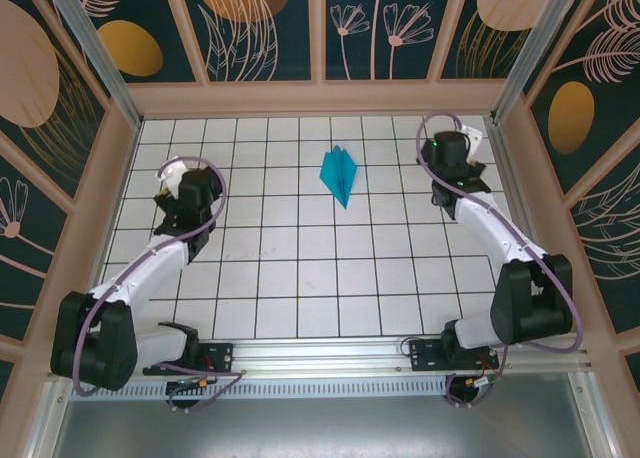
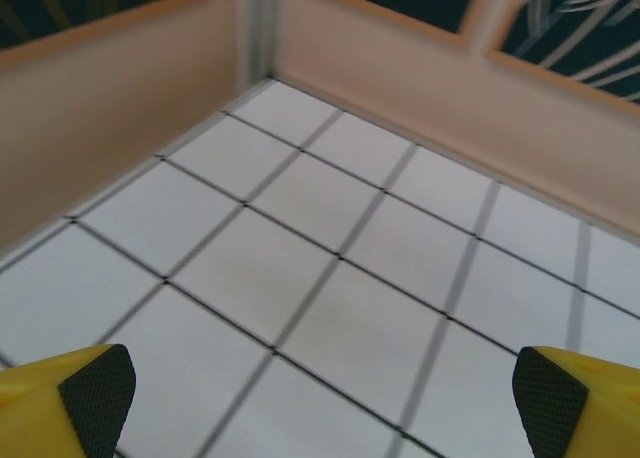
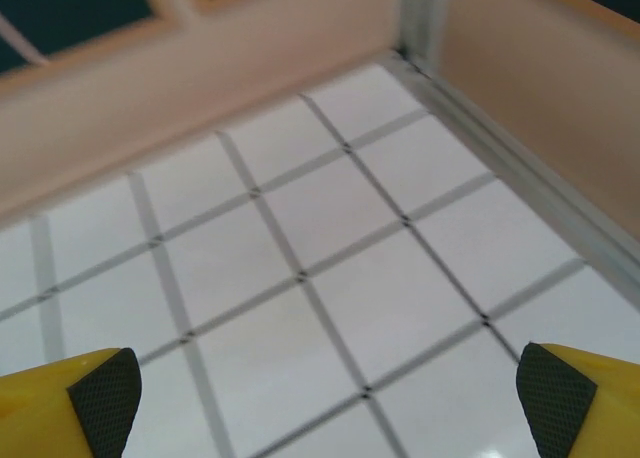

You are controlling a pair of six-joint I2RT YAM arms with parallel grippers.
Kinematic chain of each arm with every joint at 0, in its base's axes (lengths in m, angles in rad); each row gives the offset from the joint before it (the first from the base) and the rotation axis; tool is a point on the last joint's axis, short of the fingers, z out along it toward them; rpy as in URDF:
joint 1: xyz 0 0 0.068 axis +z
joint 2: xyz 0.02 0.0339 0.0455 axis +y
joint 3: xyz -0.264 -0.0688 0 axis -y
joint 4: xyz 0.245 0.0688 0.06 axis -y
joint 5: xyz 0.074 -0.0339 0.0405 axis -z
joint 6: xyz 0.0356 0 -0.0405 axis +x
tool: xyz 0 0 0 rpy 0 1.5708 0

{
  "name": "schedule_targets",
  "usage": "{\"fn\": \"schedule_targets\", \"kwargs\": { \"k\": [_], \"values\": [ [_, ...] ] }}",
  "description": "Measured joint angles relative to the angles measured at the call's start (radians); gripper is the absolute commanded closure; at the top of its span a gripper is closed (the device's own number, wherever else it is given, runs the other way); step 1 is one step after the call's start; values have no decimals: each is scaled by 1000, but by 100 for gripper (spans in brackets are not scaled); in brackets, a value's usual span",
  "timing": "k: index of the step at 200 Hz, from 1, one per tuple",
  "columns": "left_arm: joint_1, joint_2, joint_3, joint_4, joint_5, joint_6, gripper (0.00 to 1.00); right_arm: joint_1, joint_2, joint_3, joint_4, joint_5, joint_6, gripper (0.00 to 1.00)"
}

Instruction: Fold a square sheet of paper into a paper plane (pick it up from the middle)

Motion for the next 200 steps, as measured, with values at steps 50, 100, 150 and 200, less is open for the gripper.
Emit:
{"fn": "schedule_targets", "kwargs": {
  "k": [50, 100, 150, 200],
  "values": [
    [68, -12, -257, 303, -64, 184, 2, -171, -1, -352, 264, 11, -36, 1],
    [124, 107, -339, 644, 95, 322, 1, -173, -1, -533, 623, -61, -146, 1],
    [163, 208, -356, 852, 262, 392, 1, -192, 48, -633, 940, -225, -201, 1],
    [206, 261, -394, 980, 368, 393, 1, -192, 79, -665, 1083, -352, -248, 1]
  ]
}}
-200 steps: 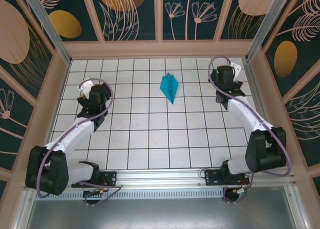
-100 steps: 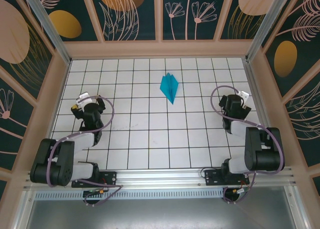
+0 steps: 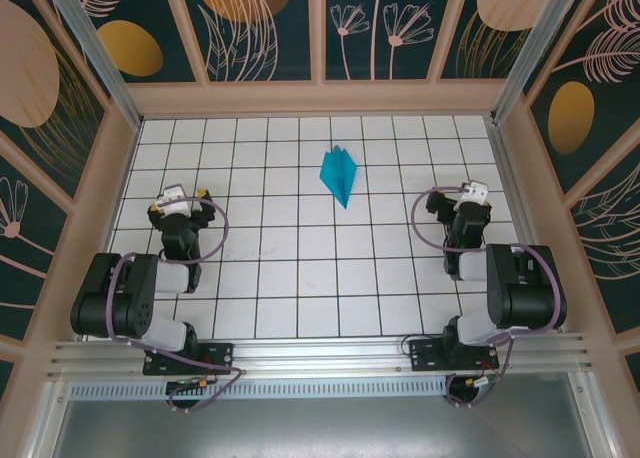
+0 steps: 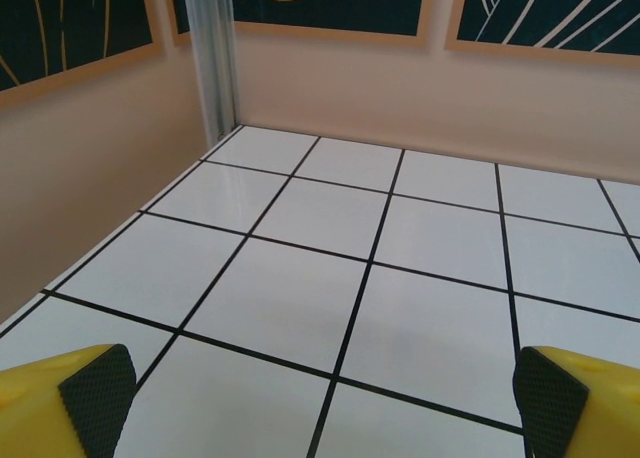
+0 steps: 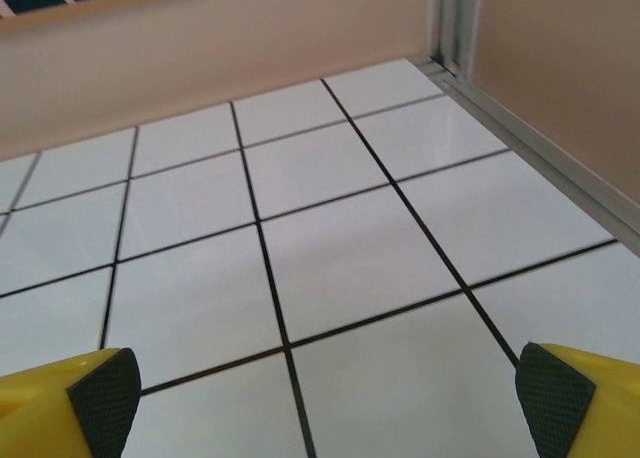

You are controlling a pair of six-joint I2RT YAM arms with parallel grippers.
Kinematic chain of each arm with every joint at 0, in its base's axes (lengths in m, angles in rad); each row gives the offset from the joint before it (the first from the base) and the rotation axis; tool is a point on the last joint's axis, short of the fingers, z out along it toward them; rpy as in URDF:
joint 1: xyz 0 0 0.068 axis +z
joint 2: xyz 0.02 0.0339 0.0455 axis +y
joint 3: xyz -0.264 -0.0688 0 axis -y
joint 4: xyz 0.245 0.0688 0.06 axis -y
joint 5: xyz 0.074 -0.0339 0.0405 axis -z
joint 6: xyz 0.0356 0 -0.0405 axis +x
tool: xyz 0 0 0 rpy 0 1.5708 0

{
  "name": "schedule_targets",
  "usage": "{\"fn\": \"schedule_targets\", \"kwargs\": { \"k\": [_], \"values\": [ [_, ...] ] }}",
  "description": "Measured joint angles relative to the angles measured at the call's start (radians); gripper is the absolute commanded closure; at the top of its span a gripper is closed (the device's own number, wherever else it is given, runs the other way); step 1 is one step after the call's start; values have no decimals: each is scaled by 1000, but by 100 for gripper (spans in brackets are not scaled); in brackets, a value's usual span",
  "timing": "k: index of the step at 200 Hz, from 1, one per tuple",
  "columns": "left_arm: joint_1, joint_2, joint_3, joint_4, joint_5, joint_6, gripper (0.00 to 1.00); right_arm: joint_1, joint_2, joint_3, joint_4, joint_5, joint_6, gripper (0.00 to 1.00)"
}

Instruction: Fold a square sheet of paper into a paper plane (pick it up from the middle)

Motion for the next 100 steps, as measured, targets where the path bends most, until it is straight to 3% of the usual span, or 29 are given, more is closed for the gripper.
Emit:
{"fn": "schedule_targets", "kwargs": {
  "k": [26, 100],
  "values": [
    [0, 20, -19, 65, 19, 0, 1, 0, 23, -55, 115, -47, -21, 1],
    [3, 29, -26, 105, 23, 0, 1, 0, 45, -76, 182, -80, -40, 1]
  ]
}}
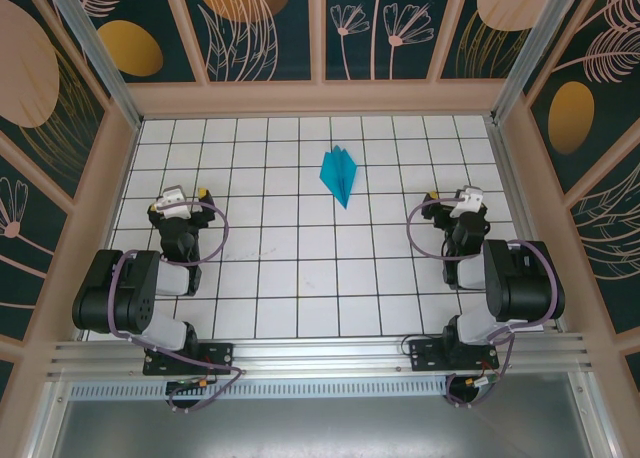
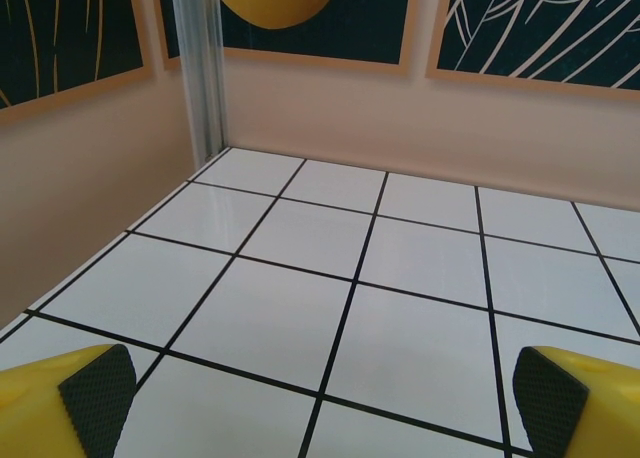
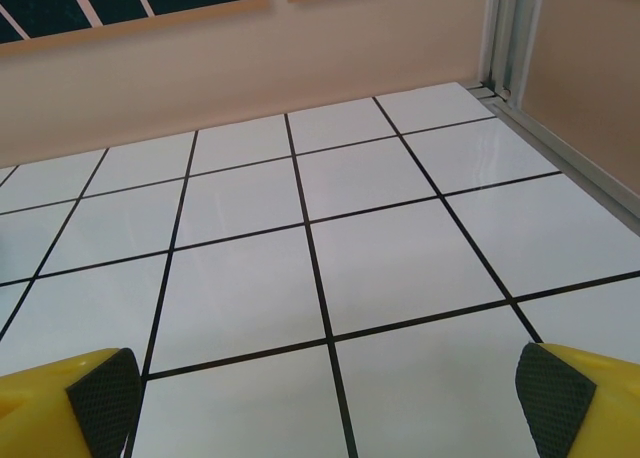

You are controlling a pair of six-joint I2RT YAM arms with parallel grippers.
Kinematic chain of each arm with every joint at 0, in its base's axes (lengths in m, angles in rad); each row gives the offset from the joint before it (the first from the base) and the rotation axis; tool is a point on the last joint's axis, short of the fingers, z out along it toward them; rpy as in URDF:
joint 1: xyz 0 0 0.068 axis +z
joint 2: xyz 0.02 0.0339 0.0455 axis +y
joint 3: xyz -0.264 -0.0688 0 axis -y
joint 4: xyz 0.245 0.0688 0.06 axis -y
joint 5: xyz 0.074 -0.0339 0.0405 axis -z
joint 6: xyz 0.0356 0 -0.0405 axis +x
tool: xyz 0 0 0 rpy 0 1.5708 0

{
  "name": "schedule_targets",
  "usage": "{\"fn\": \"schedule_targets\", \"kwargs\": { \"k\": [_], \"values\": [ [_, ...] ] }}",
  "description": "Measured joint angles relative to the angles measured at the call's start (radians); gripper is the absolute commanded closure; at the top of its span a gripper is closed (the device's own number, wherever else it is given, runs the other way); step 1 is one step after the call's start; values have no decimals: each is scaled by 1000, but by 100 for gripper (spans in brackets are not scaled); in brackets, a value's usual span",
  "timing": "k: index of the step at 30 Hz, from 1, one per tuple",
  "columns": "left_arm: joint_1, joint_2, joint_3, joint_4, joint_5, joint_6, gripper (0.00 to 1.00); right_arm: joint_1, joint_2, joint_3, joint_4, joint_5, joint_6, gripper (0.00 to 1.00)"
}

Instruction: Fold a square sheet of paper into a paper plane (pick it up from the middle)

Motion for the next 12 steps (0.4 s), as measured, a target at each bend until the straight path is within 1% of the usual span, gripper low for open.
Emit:
{"fn": "schedule_targets", "kwargs": {
  "k": [12],
  "values": [
    [0, 1, 0, 0, 14, 2, 2, 0, 0, 0, 3, -2, 0, 1]
  ]
}}
